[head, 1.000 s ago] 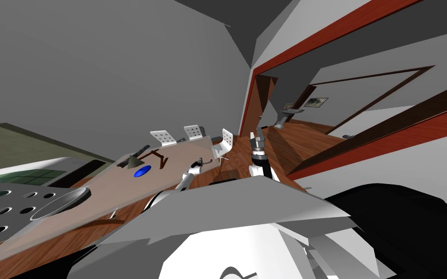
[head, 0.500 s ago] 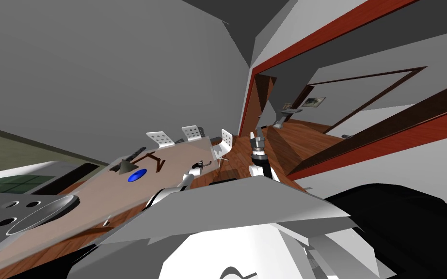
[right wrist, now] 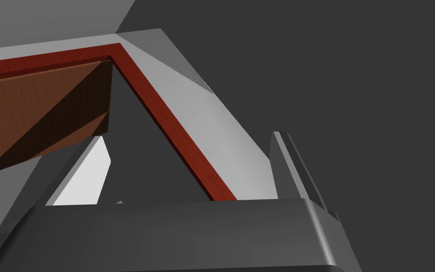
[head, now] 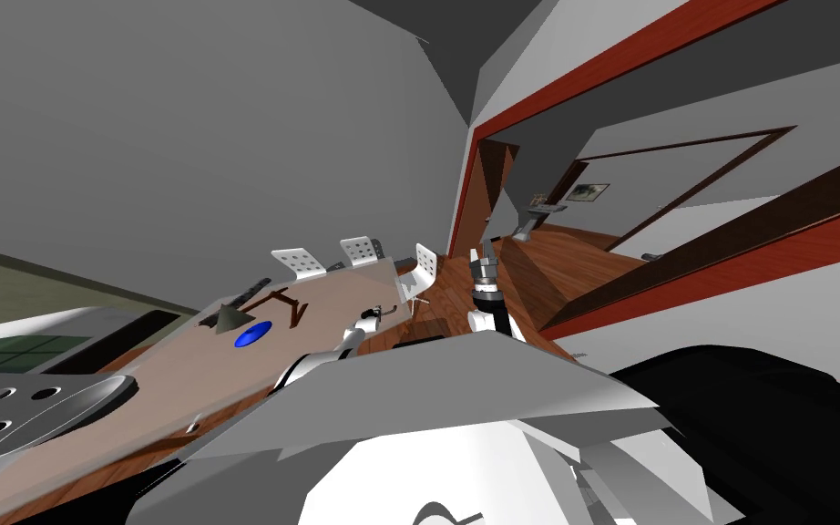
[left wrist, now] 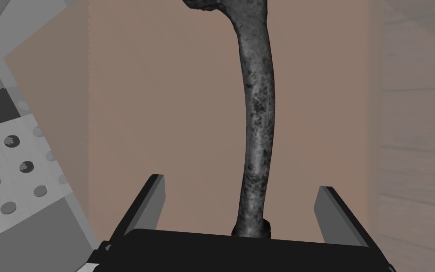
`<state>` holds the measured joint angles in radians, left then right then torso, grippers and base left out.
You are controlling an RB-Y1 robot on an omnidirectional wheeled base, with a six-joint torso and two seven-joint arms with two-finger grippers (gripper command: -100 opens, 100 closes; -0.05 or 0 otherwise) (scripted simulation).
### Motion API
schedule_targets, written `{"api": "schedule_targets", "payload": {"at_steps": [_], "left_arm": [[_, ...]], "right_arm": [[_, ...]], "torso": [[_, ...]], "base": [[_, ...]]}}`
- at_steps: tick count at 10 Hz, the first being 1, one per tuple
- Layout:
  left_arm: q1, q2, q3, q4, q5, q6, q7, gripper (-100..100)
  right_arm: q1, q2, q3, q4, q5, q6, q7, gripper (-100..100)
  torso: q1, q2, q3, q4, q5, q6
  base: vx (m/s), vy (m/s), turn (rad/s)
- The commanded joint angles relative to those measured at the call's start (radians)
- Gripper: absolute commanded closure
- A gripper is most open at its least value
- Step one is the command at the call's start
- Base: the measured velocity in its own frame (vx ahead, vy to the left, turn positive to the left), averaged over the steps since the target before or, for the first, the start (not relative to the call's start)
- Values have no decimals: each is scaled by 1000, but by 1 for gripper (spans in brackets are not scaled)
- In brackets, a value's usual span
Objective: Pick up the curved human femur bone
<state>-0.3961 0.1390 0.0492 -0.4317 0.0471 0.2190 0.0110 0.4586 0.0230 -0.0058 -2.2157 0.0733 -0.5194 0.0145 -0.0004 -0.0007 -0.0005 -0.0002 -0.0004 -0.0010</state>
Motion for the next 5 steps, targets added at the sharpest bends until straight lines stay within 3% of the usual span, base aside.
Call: {"api": "schedule_targets", "payload": {"at_steps": [1,2,3,5], "left_arm": [[0,0,0,0,0,0,0,-100],[-2,0,1,6,-1,-4,1,0],[19,-4,0,19,-5,-38,1,-100],[19,-4,0,19,-5,-38,1,-100]], "right_arm": [[0,0,0,0,0,0,0,0],[0,0,0,0,0,0,0,0],[0,0,0,0,0,0,0,0],[0,0,0,0,0,0,0,0]], "torso": [[0,0,0,0,0,0],[0,1,0,0,0,0],[0,1,1,0,0,0],[0,-4,-2,-1,0,0]], "base": [[5,0,-1],[0,0,0],[78,8,-8],[64,1,-2]]}}
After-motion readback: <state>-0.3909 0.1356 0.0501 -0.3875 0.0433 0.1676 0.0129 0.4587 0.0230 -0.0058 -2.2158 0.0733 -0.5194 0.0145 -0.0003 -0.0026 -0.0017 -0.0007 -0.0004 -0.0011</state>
